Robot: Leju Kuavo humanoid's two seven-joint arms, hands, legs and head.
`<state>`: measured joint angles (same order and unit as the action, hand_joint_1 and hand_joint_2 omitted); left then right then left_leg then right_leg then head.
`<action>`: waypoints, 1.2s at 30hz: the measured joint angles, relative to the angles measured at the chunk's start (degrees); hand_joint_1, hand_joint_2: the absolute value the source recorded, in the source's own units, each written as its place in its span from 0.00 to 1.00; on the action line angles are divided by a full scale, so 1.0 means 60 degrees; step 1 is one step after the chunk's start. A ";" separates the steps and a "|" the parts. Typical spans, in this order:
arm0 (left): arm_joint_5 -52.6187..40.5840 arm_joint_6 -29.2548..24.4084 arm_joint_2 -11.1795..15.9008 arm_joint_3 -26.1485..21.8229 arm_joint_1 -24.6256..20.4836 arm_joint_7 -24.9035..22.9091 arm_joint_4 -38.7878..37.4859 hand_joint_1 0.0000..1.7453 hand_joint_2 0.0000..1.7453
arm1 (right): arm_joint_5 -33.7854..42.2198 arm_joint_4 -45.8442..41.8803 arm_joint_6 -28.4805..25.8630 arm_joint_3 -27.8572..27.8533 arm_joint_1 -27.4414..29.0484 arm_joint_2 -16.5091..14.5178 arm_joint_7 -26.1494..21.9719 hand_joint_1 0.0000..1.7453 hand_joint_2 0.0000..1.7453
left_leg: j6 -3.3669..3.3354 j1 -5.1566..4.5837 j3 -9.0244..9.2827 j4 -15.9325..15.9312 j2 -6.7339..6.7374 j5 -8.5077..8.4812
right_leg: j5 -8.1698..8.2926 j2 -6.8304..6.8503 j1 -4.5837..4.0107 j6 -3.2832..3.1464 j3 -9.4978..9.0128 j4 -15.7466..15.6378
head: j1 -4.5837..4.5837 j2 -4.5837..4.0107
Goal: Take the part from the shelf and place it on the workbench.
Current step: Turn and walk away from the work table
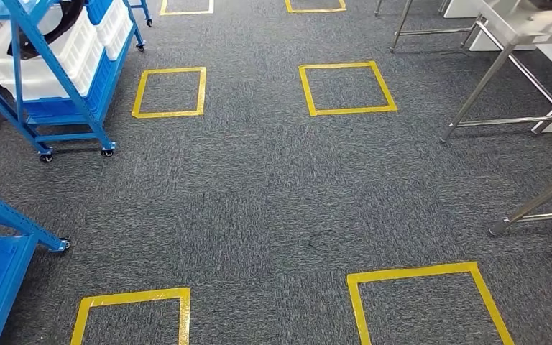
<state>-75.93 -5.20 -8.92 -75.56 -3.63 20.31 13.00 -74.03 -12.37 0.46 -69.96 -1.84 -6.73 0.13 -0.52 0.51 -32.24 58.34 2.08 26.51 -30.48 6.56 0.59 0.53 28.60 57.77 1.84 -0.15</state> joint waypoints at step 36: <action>0.0035 0.0041 0.0026 -0.0005 -0.0023 -0.0014 0.0004 0.00 0.00 | -0.0634 0.0022 0.0044 0.0269 0.0080 -0.0136 0.0119 0.00 0.00 | -0.0243 -0.0060 0.0083 0.0024 -0.0584 0.0083 | -0.1211 -0.0995 0.0081 0.0071 0.1209 0.2434 | 0.0000 0.0000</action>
<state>-75.72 -4.95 -8.76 -75.59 -3.77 20.22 13.03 -77.83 -12.24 0.73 -68.35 -1.36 -7.55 0.85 -1.98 0.15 -31.74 58.48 -1.42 27.00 -37.74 0.59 1.07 0.95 35.85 72.38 1.84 -0.15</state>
